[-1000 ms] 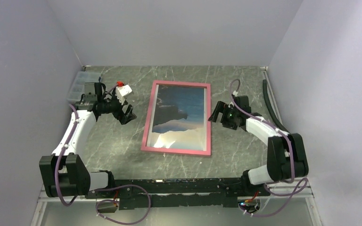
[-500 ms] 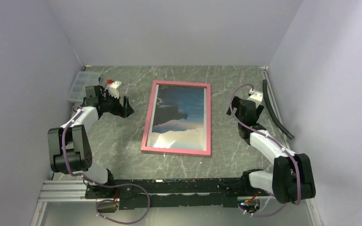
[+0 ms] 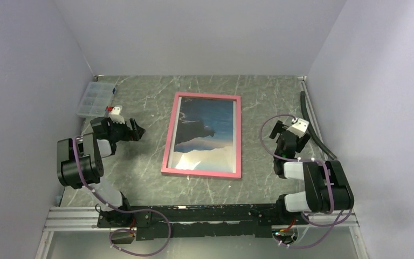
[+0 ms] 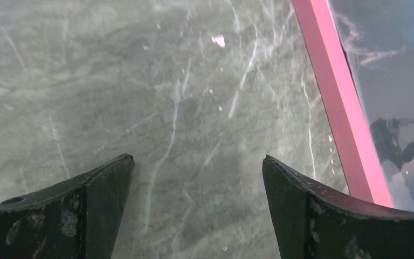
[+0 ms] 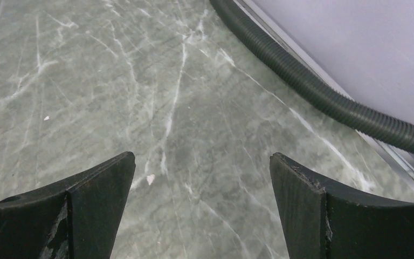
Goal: Put the photo into the frame
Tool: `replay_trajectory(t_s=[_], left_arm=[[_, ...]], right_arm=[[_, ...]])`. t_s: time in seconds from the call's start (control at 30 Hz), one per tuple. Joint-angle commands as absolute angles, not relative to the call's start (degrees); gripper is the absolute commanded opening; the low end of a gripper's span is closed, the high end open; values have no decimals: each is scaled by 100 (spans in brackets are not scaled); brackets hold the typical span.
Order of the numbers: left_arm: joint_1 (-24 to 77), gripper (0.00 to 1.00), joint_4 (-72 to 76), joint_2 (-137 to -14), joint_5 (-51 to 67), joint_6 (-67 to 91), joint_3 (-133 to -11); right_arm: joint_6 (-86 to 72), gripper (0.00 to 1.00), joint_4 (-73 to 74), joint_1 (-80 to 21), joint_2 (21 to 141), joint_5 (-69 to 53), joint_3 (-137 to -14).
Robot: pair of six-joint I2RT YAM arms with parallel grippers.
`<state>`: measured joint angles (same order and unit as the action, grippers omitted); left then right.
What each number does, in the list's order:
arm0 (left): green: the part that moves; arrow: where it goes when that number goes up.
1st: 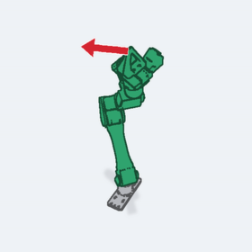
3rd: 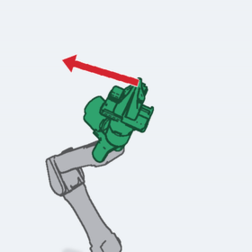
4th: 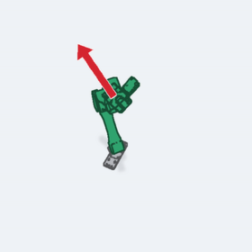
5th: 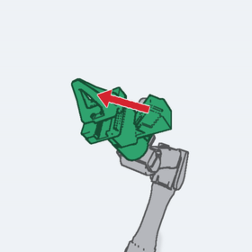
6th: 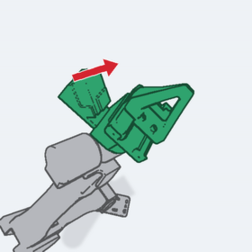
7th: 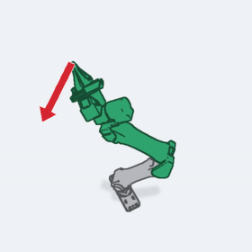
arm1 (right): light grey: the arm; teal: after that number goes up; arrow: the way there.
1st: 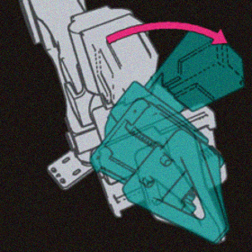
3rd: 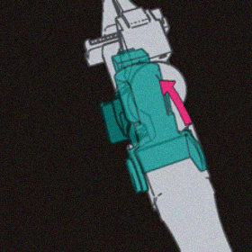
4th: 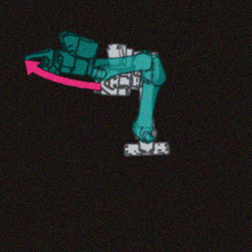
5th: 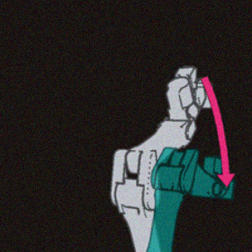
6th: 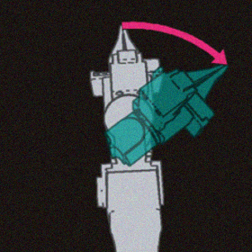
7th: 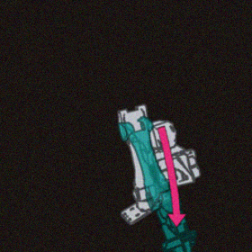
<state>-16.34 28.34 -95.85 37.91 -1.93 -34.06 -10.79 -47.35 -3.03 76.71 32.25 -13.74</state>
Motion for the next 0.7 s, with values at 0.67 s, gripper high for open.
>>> replay_trajectory(t_s=[0.67], left_arm=[[-937,95,5596,-9392,1879,-68,-2222]], right_arm=[[-428,100,-6612,-254,8482,2323,-1340]])
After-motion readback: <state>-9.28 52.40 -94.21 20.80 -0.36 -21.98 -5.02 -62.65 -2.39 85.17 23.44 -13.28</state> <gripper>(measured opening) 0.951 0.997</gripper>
